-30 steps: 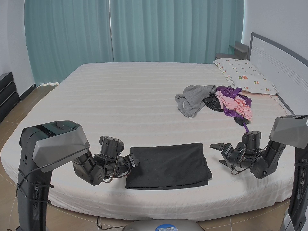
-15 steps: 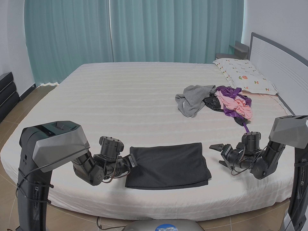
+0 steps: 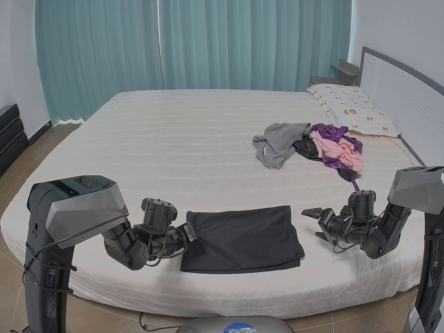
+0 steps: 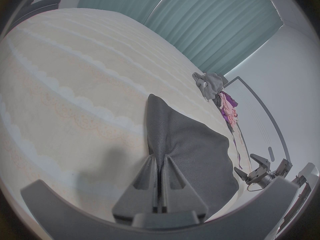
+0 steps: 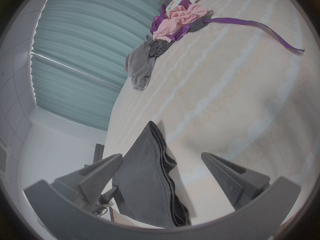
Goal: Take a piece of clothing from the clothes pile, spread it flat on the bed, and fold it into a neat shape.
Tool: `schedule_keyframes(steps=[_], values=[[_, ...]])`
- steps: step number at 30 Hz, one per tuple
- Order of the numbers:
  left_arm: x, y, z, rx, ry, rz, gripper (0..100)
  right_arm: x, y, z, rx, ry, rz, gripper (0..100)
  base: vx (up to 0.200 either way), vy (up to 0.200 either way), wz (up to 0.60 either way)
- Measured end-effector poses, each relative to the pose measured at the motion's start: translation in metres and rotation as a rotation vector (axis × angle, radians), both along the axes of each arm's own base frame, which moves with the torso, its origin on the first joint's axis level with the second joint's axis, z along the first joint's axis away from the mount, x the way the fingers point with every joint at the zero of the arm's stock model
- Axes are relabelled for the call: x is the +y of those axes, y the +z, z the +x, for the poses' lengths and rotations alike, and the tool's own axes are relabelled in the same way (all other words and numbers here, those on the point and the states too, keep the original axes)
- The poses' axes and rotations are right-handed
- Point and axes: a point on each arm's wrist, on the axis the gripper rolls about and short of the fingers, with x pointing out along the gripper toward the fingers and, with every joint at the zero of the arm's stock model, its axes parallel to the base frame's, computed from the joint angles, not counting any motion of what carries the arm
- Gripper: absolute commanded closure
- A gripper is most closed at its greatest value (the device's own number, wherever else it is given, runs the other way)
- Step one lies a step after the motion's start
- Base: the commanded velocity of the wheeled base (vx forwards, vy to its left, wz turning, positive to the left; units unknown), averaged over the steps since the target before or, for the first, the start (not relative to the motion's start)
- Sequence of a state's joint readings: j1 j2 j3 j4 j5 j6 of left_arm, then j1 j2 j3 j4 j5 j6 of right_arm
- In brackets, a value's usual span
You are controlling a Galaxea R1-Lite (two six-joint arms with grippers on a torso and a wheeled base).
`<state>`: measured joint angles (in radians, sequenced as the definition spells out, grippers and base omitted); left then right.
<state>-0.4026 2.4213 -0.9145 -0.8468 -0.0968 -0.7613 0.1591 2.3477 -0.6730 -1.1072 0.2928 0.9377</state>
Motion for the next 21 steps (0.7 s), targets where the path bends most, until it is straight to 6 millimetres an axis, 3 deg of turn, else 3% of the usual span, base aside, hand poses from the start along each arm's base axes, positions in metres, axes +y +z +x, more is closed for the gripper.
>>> schedule_keyframes(steps=[3,21], values=[[0.0002,0.0003,0.0,0.001,0.003,-0.002,100,0.0,-0.0001,-0.0001,0.0,0.001,-0.001,0,0.0,0.0,0.0],[0.0019,0.0057,-0.0006,0.008,0.029,-0.032,100,0.0002,-0.0005,-0.0006,0.002,0.001,-0.001,0,0.0,0.2,0.0]])
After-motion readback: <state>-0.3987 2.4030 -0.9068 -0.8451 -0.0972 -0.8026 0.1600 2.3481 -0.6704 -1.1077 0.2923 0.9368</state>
